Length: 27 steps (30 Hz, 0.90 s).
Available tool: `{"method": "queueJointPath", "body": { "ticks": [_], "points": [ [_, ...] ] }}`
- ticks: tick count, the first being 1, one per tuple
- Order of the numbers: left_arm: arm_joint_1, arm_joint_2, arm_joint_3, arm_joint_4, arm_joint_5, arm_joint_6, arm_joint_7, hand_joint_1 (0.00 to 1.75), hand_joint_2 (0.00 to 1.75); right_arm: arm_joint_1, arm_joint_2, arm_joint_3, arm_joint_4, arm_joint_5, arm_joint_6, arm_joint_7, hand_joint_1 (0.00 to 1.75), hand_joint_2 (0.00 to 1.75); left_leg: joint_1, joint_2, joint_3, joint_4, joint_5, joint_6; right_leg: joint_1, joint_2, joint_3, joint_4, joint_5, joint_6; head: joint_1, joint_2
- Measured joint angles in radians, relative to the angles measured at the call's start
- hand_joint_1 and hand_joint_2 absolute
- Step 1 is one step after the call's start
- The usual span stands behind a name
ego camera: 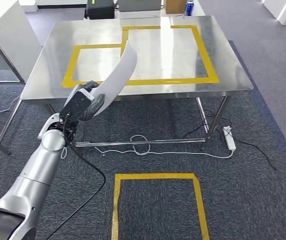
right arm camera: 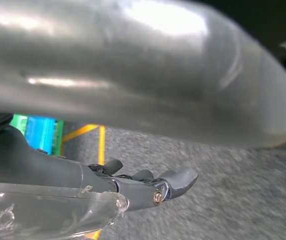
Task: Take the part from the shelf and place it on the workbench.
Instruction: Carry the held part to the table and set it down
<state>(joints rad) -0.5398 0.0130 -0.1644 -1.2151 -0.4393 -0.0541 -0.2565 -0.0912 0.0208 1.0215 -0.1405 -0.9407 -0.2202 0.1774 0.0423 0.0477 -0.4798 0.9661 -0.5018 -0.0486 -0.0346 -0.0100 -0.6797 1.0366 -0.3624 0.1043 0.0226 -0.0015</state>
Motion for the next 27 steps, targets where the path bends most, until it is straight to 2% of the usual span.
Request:
{"method": "queueJointPath", "body": {
  "ticks": [1, 2, 3, 4, 5, 6, 7, 8, 9, 10, 11, 12, 13, 15, 16, 17, 19, 20, 21, 22, 24, 25, 26, 27],
  "points": [
    [-0.003, 0.000, 0.000, 0.002, 0.000, 0.000, 0.000, 1.75, 1.75, -0.001, 0.001, 0.001, 0.000, 0.000, 0.001, -0.001, 0.00, 0.00, -0.001, 0.001, 0.004, -0.003, -0.003, -0.008, 0.003, 0.003, 0.004, -0.004, -0.015, -0.016, 0.000, 0.000],
    [-0.005, 0.000, -0.001, 0.003, 0.000, 0.000, 0.000, 1.75, 1.75, -0.002, 0.001, 0.001, 0.000, -0.001, 0.001, -0.001, 0.00, 0.00, -0.002, 0.002, 0.007, -0.004, -0.002, -0.015, 0.004, 0.007, 0.006, -0.005, -0.025, -0.038, -0.001, 0.000],
    [-0.007, 0.000, -0.002, 0.004, 0.001, -0.001, 0.000, 1.75, 1.75, -0.001, 0.000, 0.002, 0.000, -0.001, 0.001, -0.001, 0.00, 0.00, -0.001, 0.001, 0.004, 0.002, 0.005, -0.020, 0.004, 0.014, 0.012, -0.003, -0.029, -0.053, -0.006, 0.000],
    [-0.007, 0.000, -0.003, 0.005, 0.001, -0.001, 0.000, 1.75, 1.75, 0.000, -0.001, 0.003, 0.000, -0.002, 0.001, -0.001, 0.00, 0.00, 0.001, -0.004, -0.009, 0.029, 0.019, -0.024, 0.005, 0.017, 0.019, -0.005, -0.036, -0.063, -0.010, 0.000],
    [-0.007, -0.001, -0.004, 0.006, 0.002, -0.002, -0.001, 1.75, 1.75, 0.001, -0.001, 0.003, 0.000, -0.002, 0.001, -0.001, 0.00, 0.00, 0.002, -0.011, -0.038, 0.077, 0.033, -0.023, 0.006, 0.022, 0.029, -0.009, -0.043, -0.071, -0.013, 0.000],
    [-0.006, 0.000, -0.006, 0.008, 0.003, -0.002, -0.001, 1.75, 1.75, 0.003, -0.001, 0.004, 0.000, -0.003, 0.001, -0.002, 0.00, 0.00, 0.000, -0.019, -0.081, 0.140, 0.037, -0.020, 0.008, 0.028, 0.043, -0.015, -0.051, -0.078, -0.017, 0.000],
    [-0.001, 0.000, -0.007, 0.011, 0.005, -0.004, -0.002, 1.75, 1.75, 0.005, -0.001, 0.004, 0.000, -0.004, 0.001, -0.002, 0.00, 0.00, -0.004, -0.027, -0.128, 0.206, 0.024, -0.013, 0.011, 0.032, 0.059, -0.022, -0.059, -0.084, -0.021, 0.000],
    [0.007, 0.002, -0.007, 0.015, 0.007, -0.006, -0.003, 1.75, 1.75, 0.008, -0.001, 0.005, 0.000, -0.006, 0.001, -0.003, 0.00, 0.00, -0.010, -0.033, -0.174, 0.258, -0.008, -0.006, 0.015, 0.039, 0.079, -0.031, -0.069, -0.088, -0.025, 0.000],
    [0.015, 0.004, -0.007, 0.019, 0.008, -0.007, -0.003, 1.75, 1.75, 0.013, -0.001, 0.005, 0.000, -0.007, 0.001, -0.004, 0.00, 0.00, -0.016, -0.038, -0.210, 0.287, -0.048, 0.001, 0.019, 0.045, 0.100, -0.039, -0.079, -0.092, -0.028, 0.000],
    [0.022, 0.005, -0.008, 0.021, 0.009, -0.008, -0.003, 1.75, 1.75, 0.017, -0.001, 0.006, 0.000, -0.008, 0.001, -0.004, 0.00, 0.00, -0.023, -0.041, -0.237, 0.294, -0.083, 0.009, 0.024, 0.051, 0.124, -0.045, -0.092, -0.096, -0.030, 0.000],
    [0.027, 0.006, -0.008, 0.023, 0.010, -0.009, -0.004, 1.75, 1.75, 0.019, -0.001, 0.006, 0.000, -0.010, 0.001, -0.004, 0.00, 0.00, -0.029, -0.043, -0.254, 0.277, -0.099, 0.017, 0.030, 0.056, 0.149, -0.051, -0.106, -0.098, -0.031, 0.000],
    [0.029, 0.007, -0.008, 0.024, 0.011, -0.010, -0.005, 1.75, 1.75, 0.021, -0.001, 0.006, 0.001, -0.011, 0.000, -0.004, 0.00, 0.00, -0.036, -0.044, -0.262, 0.241, -0.083, 0.028, 0.035, 0.061, 0.175, -0.055, -0.121, -0.100, -0.031, 0.000],
    [0.031, 0.008, -0.008, 0.024, 0.014, -0.012, -0.007, 1.75, 1.75, 0.022, -0.001, 0.006, 0.001, -0.012, 0.000, -0.004, 0.00, 0.00, -0.044, -0.046, -0.265, 0.187, -0.020, 0.041, 0.039, 0.065, 0.195, -0.059, -0.138, -0.102, -0.030, 0.000],
    [0.034, 0.013, -0.007, 0.026, 0.021, -0.015, -0.012, 1.75, 1.75, 0.020, 0.001, 0.007, 0.001, -0.015, -0.002, -0.006, 0.00, 0.00, -0.064, -0.050, -0.261, 0.057, 0.151, 0.062, 0.046, 0.073, 0.231, -0.064, -0.174, -0.100, -0.027, 0.000],
    [0.037, 0.016, -0.007, 0.027, 0.023, -0.017, -0.014, 1.75, 1.75, 0.019, 0.002, 0.007, 0.001, -0.016, -0.003, -0.006, 0.00, 0.00, -0.070, -0.052, -0.253, 0.009, 0.206, 0.067, 0.049, 0.076, 0.253, -0.070, -0.191, -0.100, -0.026, 0.000],
    [0.037, 0.017, -0.007, 0.026, 0.024, -0.018, -0.016, 1.75, 1.75, 0.017, 0.002, 0.007, 0.001, -0.017, -0.004, -0.006, 0.00, 0.00, -0.074, -0.055, -0.242, -0.021, 0.217, 0.068, 0.052, 0.078, 0.274, -0.069, -0.196, -0.097, -0.026, 0.000],
    [0.032, 0.016, -0.007, 0.024, 0.027, -0.019, -0.019, 1.75, 1.75, 0.013, 0.000, 0.008, 0.001, -0.018, -0.008, -0.004, 0.00, 0.00, -0.071, -0.060, -0.200, -0.032, 0.187, 0.068, 0.055, 0.070, 0.300, -0.047, -0.189, -0.092, -0.025, 0.000],
    [0.028, 0.015, -0.006, 0.023, 0.029, -0.019, -0.020, 1.75, 1.75, 0.010, -0.001, 0.009, 0.001, -0.018, -0.009, -0.004, 0.00, 0.00, -0.069, -0.061, -0.177, -0.031, 0.174, 0.072, 0.056, 0.058, 0.287, -0.004, -0.176, -0.086, -0.023, 0.000],
    [0.026, 0.016, -0.006, 0.023, 0.029, -0.019, -0.020, 1.75, 1.75, 0.006, -0.002, 0.011, 0.001, -0.019, -0.009, -0.004, 0.00, 0.00, -0.067, -0.060, -0.153, -0.030, 0.161, 0.077, 0.055, 0.045, 0.260, 0.054, -0.176, -0.080, -0.018, 0.000],
    [0.027, 0.017, -0.005, 0.023, 0.030, -0.020, -0.021, 1.75, 1.75, 0.003, -0.002, 0.012, 0.001, -0.020, -0.010, -0.004, 0.00, 0.00, -0.066, -0.059, -0.133, -0.031, 0.146, 0.082, 0.053, 0.032, 0.218, 0.122, -0.188, -0.074, -0.015, 0.000],
    [0.029, 0.018, -0.006, 0.023, 0.030, -0.022, -0.021, 1.75, 1.75, 0.001, -0.002, 0.014, 0.001, -0.022, -0.009, -0.004, 0.00, 0.00, -0.065, -0.057, -0.091, -0.030, 0.112, 0.089, 0.048, 0.021, 0.120, 0.224, -0.257, -0.065, -0.011, 0.000],
    [0.030, 0.018, -0.006, 0.023, 0.031, -0.023, -0.021, 1.75, 1.75, 0.002, -0.002, 0.014, 0.001, -0.022, -0.009, -0.004, 0.00, 0.00, -0.063, -0.057, -0.070, -0.031, 0.094, 0.089, 0.045, 0.020, 0.081, 0.237, -0.296, -0.061, -0.010, 0.000],
    [0.030, 0.018, -0.006, 0.023, 0.030, -0.023, -0.021, 1.75, 1.75, 0.004, -0.002, 0.015, 0.001, -0.023, -0.009, -0.004, 0.00, 0.00, -0.061, -0.057, -0.049, -0.030, 0.078, 0.088, 0.042, 0.020, 0.055, 0.220, -0.316, -0.057, -0.008, 0.000],
    [0.029, 0.018, -0.006, 0.023, 0.027, -0.022, -0.020, 1.75, 1.75, 0.006, -0.002, 0.016, 0.001, -0.023, -0.009, -0.004, 0.00, 0.00, -0.059, -0.058, -0.029, -0.030, 0.063, 0.085, 0.039, 0.019, 0.042, 0.179, -0.305, -0.053, -0.008, 0.000]
  ]
}}
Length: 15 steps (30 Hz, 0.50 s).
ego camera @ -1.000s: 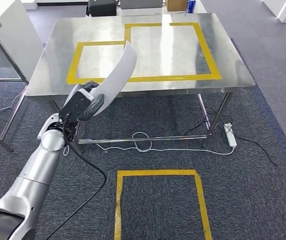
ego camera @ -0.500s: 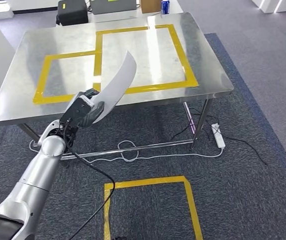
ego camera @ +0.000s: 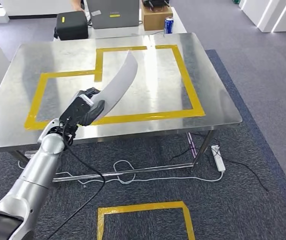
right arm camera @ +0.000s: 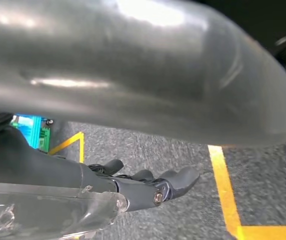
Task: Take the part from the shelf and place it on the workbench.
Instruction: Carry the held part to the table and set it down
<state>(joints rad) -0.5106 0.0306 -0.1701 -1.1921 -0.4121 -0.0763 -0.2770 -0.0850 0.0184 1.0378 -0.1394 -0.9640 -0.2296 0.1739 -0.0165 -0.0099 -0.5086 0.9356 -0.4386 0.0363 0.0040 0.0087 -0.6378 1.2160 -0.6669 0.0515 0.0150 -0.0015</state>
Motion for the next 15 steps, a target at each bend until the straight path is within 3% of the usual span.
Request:
{"method": "queueJointPath", "body": {
  "ticks": [1, 2, 4, 5, 7, 9, 10, 12, 13, 14, 15],
  "points": [
    [-0.002, 0.000, 0.000, 0.000, -0.006, 0.003, 0.002, 1.75, 1.75, 0.002, 0.000, 0.002, 0.000, 0.000, 0.000, 0.000, 0.00, 0.00, 0.003, 0.000, 0.020, 0.000, -0.015, -0.005, -0.004, -0.003, -0.003, -0.060, 0.051, 0.006, 0.000, 0.000],
    [-0.005, 0.000, 0.000, 0.000, -0.016, 0.009, 0.006, 1.75, 1.75, 0.003, 0.001, 0.004, 0.000, -0.001, 0.000, -0.002, 0.00, 0.00, 0.004, 0.000, 0.039, 0.002, -0.031, -0.011, -0.009, -0.011, -0.002, -0.129, 0.129, 0.011, 0.002, 0.000],
    [-0.018, 0.001, -0.001, 0.000, -0.051, 0.037, 0.022, 1.75, 1.75, 0.002, 0.004, 0.006, 0.000, -0.004, 0.000, -0.004, 0.00, 0.00, 0.003, 0.000, 0.073, 0.000, -0.061, -0.025, -0.014, -0.029, 0.012, -0.216, 0.260, 0.008, 0.002, 0.000],
    [-0.027, 0.002, -0.003, 0.000, -0.086, 0.067, 0.038, 1.75, 1.75, -0.001, 0.005, 0.007, 0.000, -0.005, 0.000, -0.005, 0.00, 0.00, 0.002, 0.001, 0.084, 0.002, -0.068, -0.031, -0.014, -0.034, 0.019, -0.230, 0.289, 0.000, 0.000, 0.000],
    [-0.050, 0.006, -0.009, 0.001, -0.212, 0.173, 0.099, 1.75, 1.75, -0.009, 0.005, 0.007, 0.000, -0.009, -0.001, -0.004, 0.00, 0.00, 0.002, 0.002, 0.079, 0.029, -0.061, -0.044, -0.015, -0.029, 0.033, -0.227, 0.294, -0.015, -0.006, 0.000],
    [-0.071, 0.015, -0.017, 0.009, -0.357, 0.285, 0.169, 1.75, 1.75, -0.014, 0.006, 0.008, 0.000, -0.013, -0.004, -0.001, 0.00, 0.00, 0.005, 0.004, 0.017, 0.126, -0.045, -0.058, -0.018, -0.021, 0.036, -0.228, 0.290, -0.026, -0.006, 0.000],
    [-0.078, 0.020, -0.019, 0.017, -0.407, 0.318, 0.194, 1.75, 1.75, -0.015, 0.006, 0.008, 0.000, -0.014, -0.006, 0.001, 0.00, 0.00, 0.007, 0.004, -0.030, 0.189, -0.054, -0.064, -0.019, -0.017, 0.037, -0.229, 0.285, -0.030, -0.006, 0.000],
    [-0.086, 0.033, -0.018, 0.039, -0.470, 0.351, 0.223, 1.75, 1.75, -0.013, 0.006, 0.011, 0.000, -0.018, -0.007, 0.007, 0.00, 0.00, 0.010, 0.004, -0.123, 0.289, -0.120, -0.071, -0.019, -0.008, 0.044, -0.229, 0.270, -0.034, -0.007, 0.000],
    [-0.086, 0.039, -0.017, 0.051, -0.498, 0.360, 0.233, 1.75, 1.75, -0.012, 0.006, 0.012, 0.000, -0.020, -0.008, 0.010, 0.00, 0.00, 0.011, 0.004, -0.155, 0.310, -0.152, -0.071, -0.019, -0.004, 0.051, -0.229, 0.261, -0.034, -0.007, 0.000],
    [-0.087, 0.046, -0.016, 0.063, -0.528, 0.367, 0.245, 1.75, 1.75, -0.011, 0.006, 0.014, 0.000, -0.022, -0.008, 0.013, 0.00, 0.00, 0.011, 0.004, -0.176, 0.305, -0.163, -0.070, -0.019, 0.000, 0.061, -0.229, 0.252, -0.034, -0.007, 0.000],
    [-0.090, 0.053, -0.014, 0.074, -0.562, 0.373, 0.257, 1.75, 1.75, -0.011, 0.006, 0.015, 0.000, -0.024, -0.008, 0.015, 0.00, 0.00, 0.012, 0.004, -0.182, 0.274, -0.143, -0.069, -0.019, 0.003, 0.073, -0.229, 0.242, -0.033, -0.007, 0.000]
  ]
}}
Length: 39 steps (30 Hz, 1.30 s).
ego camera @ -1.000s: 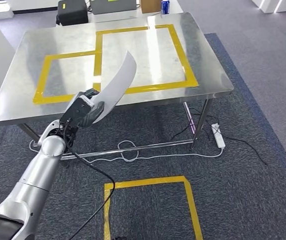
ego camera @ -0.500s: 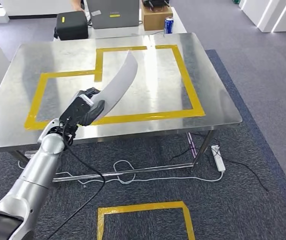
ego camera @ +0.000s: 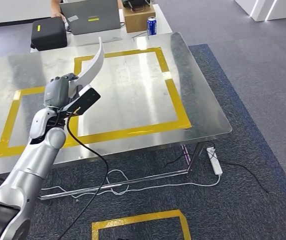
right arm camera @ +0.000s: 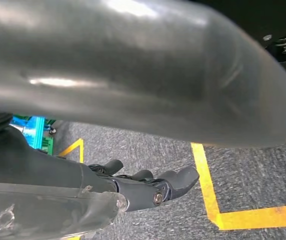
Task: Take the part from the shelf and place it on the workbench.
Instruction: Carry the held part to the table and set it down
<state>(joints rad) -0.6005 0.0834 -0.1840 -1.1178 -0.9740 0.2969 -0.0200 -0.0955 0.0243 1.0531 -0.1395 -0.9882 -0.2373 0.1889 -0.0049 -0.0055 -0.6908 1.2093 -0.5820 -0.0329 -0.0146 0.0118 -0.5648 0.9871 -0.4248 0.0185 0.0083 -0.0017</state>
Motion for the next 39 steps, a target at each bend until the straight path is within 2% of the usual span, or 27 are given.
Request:
{"method": "queueJointPath", "body": {
  "ticks": [1, 3, 4, 5, 8, 9, 10, 12, 13, 14, 15, 17, 18, 19, 20, 23, 31, 34, 39],
  "points": [
    [-0.005, 0.008, 0.002, 0.013, -0.037, 0.006, 0.014, 1.75, 1.75, 0.000, 0.000, 0.002, 0.000, -0.002, 0.000, 0.002, 0.00, 0.00, 0.000, 0.000, 0.005, -0.053, 0.049, 0.002, 0.000, 0.002, 0.013, 0.000, -0.010, 0.001, 0.000, 0.000],
    [-0.024, 0.027, 0.006, 0.045, -0.119, 0.017, 0.046, 1.75, 1.75, 0.000, 0.000, 0.007, 0.000, -0.004, 0.000, 0.004, 0.00, 0.00, 0.000, 0.006, 0.023, -0.181, 0.181, 0.006, 0.004, 0.006, 0.031, 0.002, -0.031, 0.006, -0.001, 0.000],
    [-0.035, 0.038, 0.008, 0.065, -0.160, 0.023, 0.060, 1.75, 1.75, 0.000, 0.000, 0.011, 0.000, -0.005, 0.000, 0.003, 0.00, 0.00, -0.001, 0.008, 0.028, -0.223, 0.224, 0.009, 0.006, 0.008, 0.035, 0.003, -0.042, 0.010, -0.002, 0.000],
    [-0.046, 0.050, 0.010, 0.085, -0.198, 0.027, 0.073, 1.75, 1.75, -0.001, 0.000, 0.014, 0.001, -0.006, 0.000, 0.003, 0.00, 0.00, -0.002, 0.010, 0.028, -0.244, 0.245, 0.013, 0.007, 0.009, 0.037, 0.004, -0.052, 0.015, -0.002, 0.000],
    [-0.076, 0.079, 0.015, 0.136, -0.270, 0.034, 0.088, 1.75, 1.75, -0.001, 0.000, 0.022, 0.001, -0.007, 0.000, -0.001, 0.00, 0.00, 0.000, 0.006, 0.035, -0.246, 0.239, 0.031, 0.007, 0.005, 0.045, 0.006, -0.078, 0.032, -0.002, 0.000],
    [-0.085, 0.086, 0.017, 0.151, -0.279, 0.035, 0.090, 1.75, 1.75, -0.002, 0.000, 0.024, 0.001, -0.007, 0.000, -0.003, 0.00, 0.00, 0.002, 0.005, 0.042, -0.247, 0.237, 0.038, 0.007, 0.002, 0.036, 0.031, -0.093, 0.037, 0.000, 0.000],
    [-0.092, 0.092, 0.020, 0.168, -0.285, 0.035, 0.091, 1.75, 1.75, -0.004, 0.000, 0.026, 0.001, -0.008, 0.000, -0.004, 0.00, 0.00, 0.003, 0.005, 0.049, -0.248, 0.232, 0.045, 0.007, -0.001, 0.011, 0.082, -0.117, 0.041, 0.000, 0.000],
    [-0.100, 0.106, 0.029, 0.205, -0.293, 0.034, 0.098, 1.75, 1.75, -0.004, 0.000, 0.031, 0.001, -0.009, 0.003, -0.005, 0.00, 0.00, -0.001, 0.005, 0.062, -0.247, 0.218, 0.053, 0.007, -0.004, -0.075, 0.227, -0.171, 0.044, 0.002, 0.000],
    [-0.101, 0.112, 0.034, 0.226, -0.296, 0.034, 0.100, 1.75, 1.75, -0.004, 0.000, 0.035, 0.001, -0.010, 0.004, -0.005, 0.00, 0.00, -0.004, 0.004, 0.069, -0.247, 0.211, 0.055, 0.008, -0.004, -0.117, 0.283, -0.181, 0.044, 0.002, 0.000],
    [-0.100, 0.118, 0.039, 0.246, -0.299, 0.035, 0.102, 1.75, 1.75, -0.003, 0.000, 0.038, 0.001, -0.011, 0.005, -0.005, 0.00, 0.00, -0.007, 0.003, 0.077, -0.246, 0.203, 0.057, 0.010, -0.004, -0.142, 0.302, -0.168, 0.041, 0.002, 0.000],
    [-0.099, 0.124, 0.044, 0.266, -0.300, 0.037, 0.101, 1.75, 1.75, -0.003, 0.000, 0.040, 0.001, -0.012, 0.006, -0.005, 0.00, 0.00, -0.010, 0.002, 0.086, -0.246, 0.195, 0.058, 0.012, -0.004, -0.147, 0.278, -0.132, 0.036, 0.002, 0.000],
    [-0.098, 0.134, 0.052, 0.298, -0.300, 0.040, 0.099, 1.75, 1.75, -0.002, 0.000, 0.043, 0.001, -0.014, 0.006, -0.005, 0.00, 0.00, -0.015, 0.000, 0.107, -0.245, 0.178, 0.057, 0.021, -0.003, -0.111, 0.138, -0.025, 0.017, 0.002, 0.000],
    [-0.099, 0.136, 0.056, 0.311, -0.301, 0.042, 0.098, 1.75, 1.75, -0.001, 0.000, 0.045, 0.002, -0.015, 0.007, -0.005, 0.00, 0.00, -0.017, -0.002, 0.114, -0.244, 0.170, 0.055, 0.026, -0.005, -0.088, 0.071, 0.014, 0.007, 0.001, 0.000],
    [-0.100, 0.140, 0.059, 0.322, -0.302, 0.045, 0.098, 1.75, 1.75, -0.001, 0.000, 0.047, 0.002, -0.015, 0.007, -0.005, 0.00, 0.00, -0.019, -0.003, 0.118, -0.243, 0.165, 0.053, 0.030, -0.006, -0.070, 0.026, 0.037, 0.001, 0.000, 0.000],
    [-0.101, 0.143, 0.062, 0.332, -0.302, 0.046, 0.098, 1.75, 1.75, -0.002, 0.000, 0.048, 0.003, -0.016, 0.007, -0.005, 0.00, 0.00, -0.020, -0.003, 0.119, -0.241, 0.162, 0.051, 0.031, -0.007, -0.061, 0.008, 0.042, -0.001, -0.001, 0.000],
    [-0.101, 0.150, 0.066, 0.353, -0.307, 0.047, 0.101, 1.75, 1.75, -0.004, 0.001, 0.049, 0.004, -0.017, 0.007, -0.005, 0.00, 0.00, -0.019, -0.003, 0.118, -0.241, 0.159, 0.049, 0.033, -0.006, -0.059, 0.003, 0.040, 0.003, -0.002, 0.000],
    [-0.094, 0.204, 0.105, 0.455, -0.393, 0.131, 0.174, 1.75, 1.75, -0.005, 0.001, 0.066, 0.005, -0.022, -0.004, -0.019, 0.00, 0.00, -0.017, 0.004, 0.121, -0.249, 0.154, 0.043, 0.035, 0.001, -0.061, 0.003, 0.034, -0.005, -0.002, 0.000],
    [-0.090, 0.219, 0.127, 0.475, -0.395, 0.100, 0.162, 1.75, 1.75, -0.006, 0.001, 0.067, 0.005, -0.027, -0.002, -0.031, 0.00, 0.00, -0.017, 0.003, 0.121, -0.249, 0.155, 0.041, 0.035, 0.000, -0.060, 0.003, 0.034, -0.006, -0.002, 0.000],
    [-0.080, 0.242, 0.146, 0.483, -0.418, -0.020, 0.145, 1.75, 1.75, -0.010, 0.001, 0.073, 0.005, -0.035, 0.015, -0.061, 0.00, 0.00, -0.017, 0.002, 0.121, -0.249, 0.157, 0.039, 0.035, -0.001, -0.059, 0.003, 0.037, -0.008, -0.002, 0.000]
  ]
}}
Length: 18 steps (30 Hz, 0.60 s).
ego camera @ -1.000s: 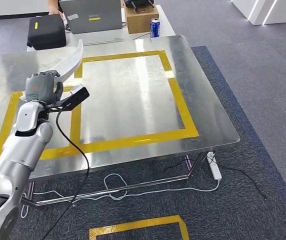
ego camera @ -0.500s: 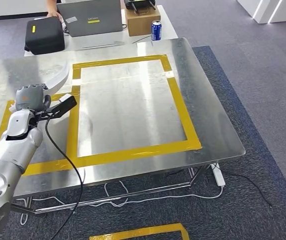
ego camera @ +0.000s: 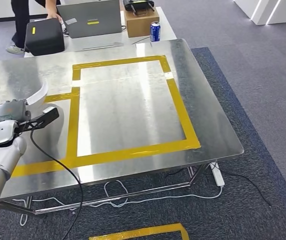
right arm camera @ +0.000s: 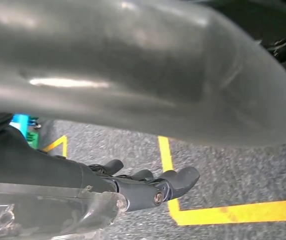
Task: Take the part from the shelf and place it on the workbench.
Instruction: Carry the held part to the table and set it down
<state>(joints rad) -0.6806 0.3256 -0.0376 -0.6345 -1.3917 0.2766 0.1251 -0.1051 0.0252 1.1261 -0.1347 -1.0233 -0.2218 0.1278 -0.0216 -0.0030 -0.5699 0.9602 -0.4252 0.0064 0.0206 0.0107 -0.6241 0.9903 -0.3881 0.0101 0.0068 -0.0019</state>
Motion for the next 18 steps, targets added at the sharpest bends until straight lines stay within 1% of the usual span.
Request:
{"method": "queueJointPath", "body": {
  "ticks": [3, 6, 12, 15, 18],
  "points": [
    [0.005, 0.021, 0.008, 0.006, -0.025, -0.027, 0.022, 1.75, 1.75, 0.000, 0.000, 0.006, 0.000, -0.003, 0.003, -0.012, 0.00, 0.00, 0.000, 0.000, 0.000, 0.000, 0.000, 0.000, 0.000, 0.000, 0.000, 0.000, 0.001, 0.000, 0.000, 0.000],
    [0.013, 0.043, 0.025, 0.020, -0.034, -0.034, 0.042, 1.75, 1.75, -0.001, 0.000, 0.011, 0.000, -0.006, 0.003, -0.015, 0.00, 0.00, -0.001, 0.001, 0.000, 0.000, 0.000, 0.000, -0.001, 0.000, 0.000, 0.000, 0.001, 0.000, 0.000, 0.000],
    [0.041, 0.067, 0.054, 0.046, -0.024, -0.029, 0.034, 1.75, 1.75, -0.005, 0.000, 0.019, 0.000, -0.009, 0.002, -0.016, 0.00, 0.00, -0.001, 0.000, 0.000, 0.000, 0.000, 0.000, -0.001, 0.000, 0.000, 0.000, 0.001, 0.000, 0.000, 0.000],
    [0.045, 0.070, 0.067, 0.054, -0.014, -0.027, 0.009, 1.75, 1.75, -0.008, 0.000, 0.020, 0.000, -0.010, 0.002, -0.015, 0.00, 0.00, -0.001, 0.000, 0.000, 0.000, 0.000, 0.000, -0.001, 0.000, 0.000, 0.000, 0.001, 0.000, 0.000, 0.000],
    [0.061, 0.069, 0.081, 0.056, 0.013, -0.018, -0.040, 0.44, 1.75, -0.009, 0.000, 0.024, 0.000, -0.010, 0.002, -0.017, 0.00, 0.00, -0.001, 0.000, 0.000, 0.000, 0.000, 0.000, -0.001, 0.000, 0.000, 0.000, 0.001, 0.000, 0.000, 0.000]
  ]
}}
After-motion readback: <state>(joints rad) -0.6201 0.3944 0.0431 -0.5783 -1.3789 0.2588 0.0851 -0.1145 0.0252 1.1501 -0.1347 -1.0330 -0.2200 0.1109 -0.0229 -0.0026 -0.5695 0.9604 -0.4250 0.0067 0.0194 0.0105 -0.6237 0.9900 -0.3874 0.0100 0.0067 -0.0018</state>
